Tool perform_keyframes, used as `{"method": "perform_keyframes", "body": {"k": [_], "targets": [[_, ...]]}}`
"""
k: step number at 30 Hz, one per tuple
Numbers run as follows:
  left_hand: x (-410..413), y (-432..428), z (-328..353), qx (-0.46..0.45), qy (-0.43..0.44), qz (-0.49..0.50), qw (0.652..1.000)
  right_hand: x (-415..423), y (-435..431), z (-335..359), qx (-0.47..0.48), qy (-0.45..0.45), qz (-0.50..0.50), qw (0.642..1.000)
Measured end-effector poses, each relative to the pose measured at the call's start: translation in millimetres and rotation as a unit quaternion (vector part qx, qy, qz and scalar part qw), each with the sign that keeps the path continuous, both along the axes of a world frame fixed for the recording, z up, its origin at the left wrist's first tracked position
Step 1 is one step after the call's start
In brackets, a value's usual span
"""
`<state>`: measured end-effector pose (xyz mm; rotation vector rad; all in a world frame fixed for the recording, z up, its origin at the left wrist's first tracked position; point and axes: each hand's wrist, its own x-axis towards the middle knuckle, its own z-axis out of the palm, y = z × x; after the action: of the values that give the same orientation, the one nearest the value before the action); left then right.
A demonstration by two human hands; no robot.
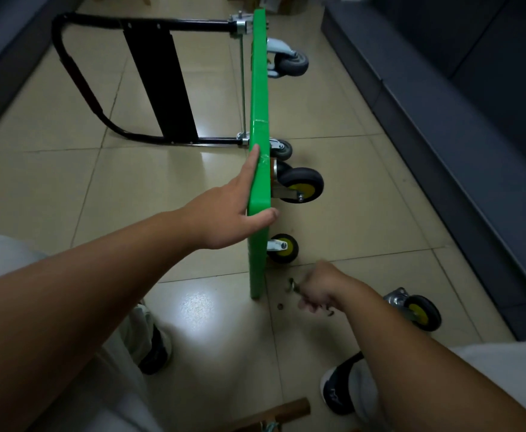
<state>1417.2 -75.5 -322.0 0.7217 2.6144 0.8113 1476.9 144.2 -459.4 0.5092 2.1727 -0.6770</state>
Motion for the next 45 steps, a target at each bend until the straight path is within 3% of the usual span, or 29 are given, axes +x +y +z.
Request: {"method": "perform_keyframes", "body": {"k": [2, 4, 7, 14, 28, 45], "targets": [[1, 0, 2, -0.005, -0.003, 0.006, 1.000, -9, -11, 24, -0.063, 0.110, -0.129, 0.984], [2, 1, 3, -0.006, -0.007, 0.009, 1.000, -18, -22, 49, -0.137, 0.190, -0.227, 0.945], [2, 2, 3, -0.006, -0.006, 0.009, 1.000, -25, -33, 77, -0.215, 0.251, -0.261, 0.907], [0, 3, 1, 0.001, -0.009, 0.004, 1.000, -19, -47, 101, -0.290, 0.265, -0.224, 0.892], [-2, 3, -1, 0.004, 0.005, -0.001, 1.000, -16, -45, 101, -0.284, 0.290, -0.145, 0.902], [-1, 0, -3, 0.016, 0.004, 0.003, 1.000, -13, -41, 81, -0.329, 0.296, -0.146, 0.885]]}}
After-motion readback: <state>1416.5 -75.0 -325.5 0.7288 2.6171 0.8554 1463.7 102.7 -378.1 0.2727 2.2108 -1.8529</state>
